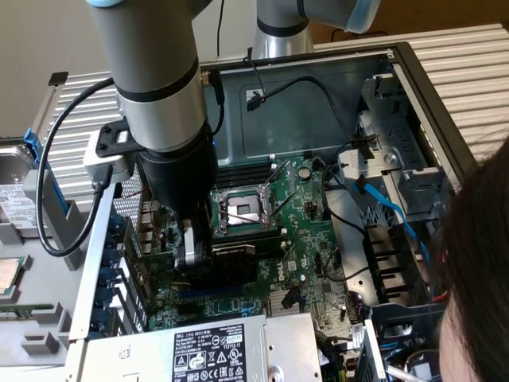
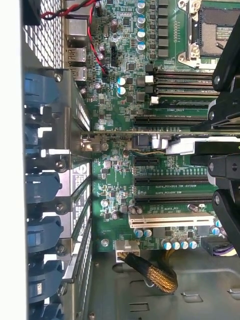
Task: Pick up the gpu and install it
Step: 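Insert the gpu into the slot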
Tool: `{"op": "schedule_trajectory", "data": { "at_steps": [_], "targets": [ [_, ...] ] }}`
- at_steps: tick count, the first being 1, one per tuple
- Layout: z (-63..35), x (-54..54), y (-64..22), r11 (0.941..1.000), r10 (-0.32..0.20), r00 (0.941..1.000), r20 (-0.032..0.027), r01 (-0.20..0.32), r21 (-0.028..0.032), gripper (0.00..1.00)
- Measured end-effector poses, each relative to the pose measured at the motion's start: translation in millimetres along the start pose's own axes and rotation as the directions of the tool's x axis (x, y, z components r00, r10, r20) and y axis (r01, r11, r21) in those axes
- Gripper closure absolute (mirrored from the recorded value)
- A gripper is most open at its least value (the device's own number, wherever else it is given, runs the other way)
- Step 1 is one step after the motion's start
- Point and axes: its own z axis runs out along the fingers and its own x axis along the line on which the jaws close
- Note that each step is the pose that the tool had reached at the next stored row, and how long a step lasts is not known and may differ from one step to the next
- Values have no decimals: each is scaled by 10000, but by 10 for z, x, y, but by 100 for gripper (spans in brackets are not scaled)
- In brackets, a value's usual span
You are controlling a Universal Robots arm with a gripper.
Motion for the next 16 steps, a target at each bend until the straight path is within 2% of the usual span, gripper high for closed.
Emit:
{"op": "schedule_trajectory", "data": {
  "at_steps": [6, 10, 14, 16],
  "targets": [
    [8, 1, 1, 10000, 1, 10000, 14, -1, 10, 73],
    [-13, 0, -1, 10000, -3, 10000, -23, 2, -13, 73],
    [-7, -1, 0, 10000, 1, 10000, -4, -1, 17, 73],
    [-2, 0, 2, 10000, 3, 10000, 8, -3, 63, 73]
  ]
}}
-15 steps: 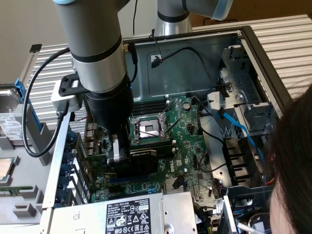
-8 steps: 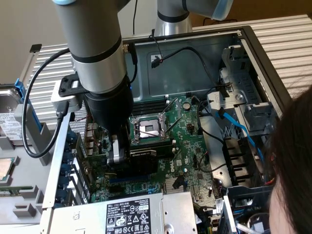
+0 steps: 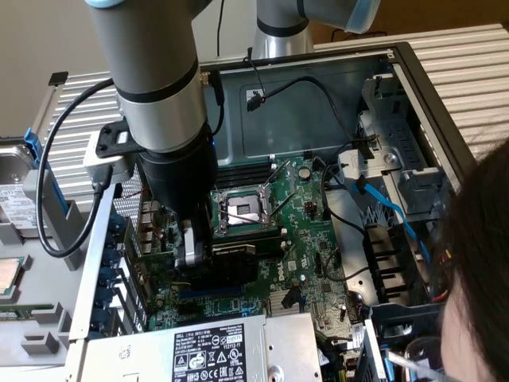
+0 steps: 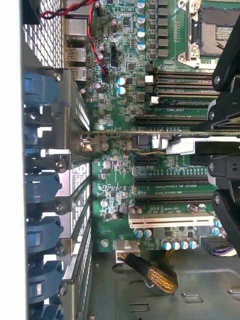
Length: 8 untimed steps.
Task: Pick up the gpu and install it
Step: 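Insert the gpu into the slot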
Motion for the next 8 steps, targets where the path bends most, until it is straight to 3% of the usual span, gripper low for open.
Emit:
{"op": "schedule_trajectory", "data": {
  "at_steps": [8],
  "targets": [
    [-1, 0, -1, 10000, -1, 10000, 17, 1, 27, 73]
  ]
}}
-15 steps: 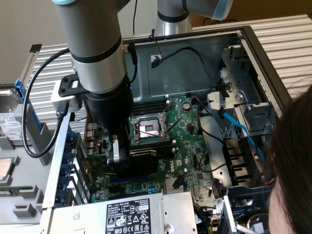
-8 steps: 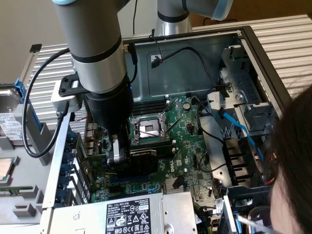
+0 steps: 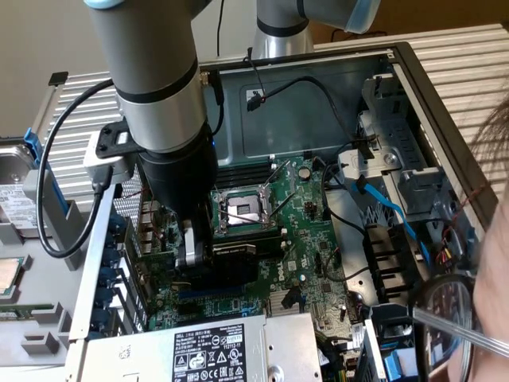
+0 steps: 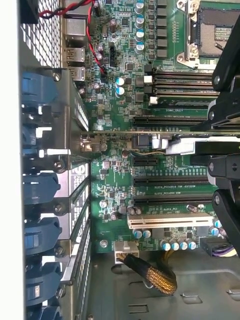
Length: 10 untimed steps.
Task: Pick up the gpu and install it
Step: 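Insert the gpu into the slot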
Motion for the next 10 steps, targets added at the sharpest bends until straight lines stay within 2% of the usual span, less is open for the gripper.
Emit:
{"op": "schedule_trajectory", "data": {
  "at_steps": [2, 3, 6, 10],
  "targets": [
    [-3, 0, -1, 10000, 3, 10000, 21, -3, 22, 73],
    [7, -1, -3, 10000, 4, 10000, 63, -4, 68, 73],
    [5, 0, -1, 9999, 7, 9999, 131, -8, 106, 73],
    [2, -1, -1, 9999, 9, 9999, 133, -11, 106, 73]
  ]
}}
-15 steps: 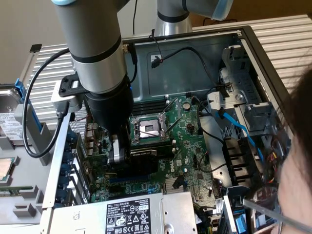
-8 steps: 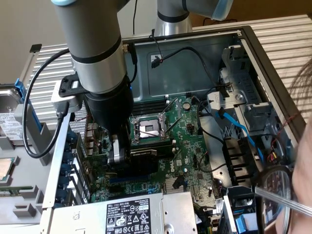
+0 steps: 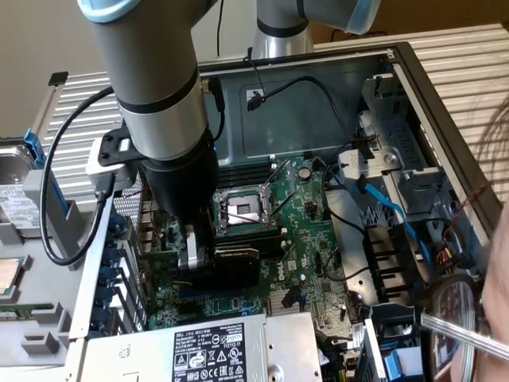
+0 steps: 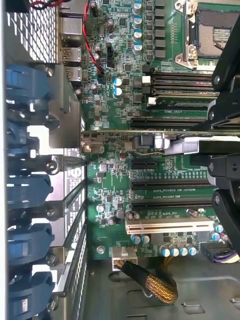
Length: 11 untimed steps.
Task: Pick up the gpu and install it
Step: 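Insert the gpu into the slot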
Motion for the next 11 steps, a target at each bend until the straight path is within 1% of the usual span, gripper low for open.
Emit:
{"op": "schedule_trajectory", "data": {
  "at_steps": [2, 4, 6, 8, 11],
  "targets": [
    [-28, 0, -2, 10000, 2, 10000, 13, -2, 10, 73],
    [-101, -2, -9, 10000, 1, 10000, 19, -1, 10, 73],
    [-172, -1, -15, 10000, 1, 10000, 12, -1, 15, 73],
    [-222, -1, -18, 10000, 1, 10000, 10, -1, 17, 73],
    [-245, -1, -20, 10000, 1, 10000, 12, -1, 19, 73]
  ]
}}
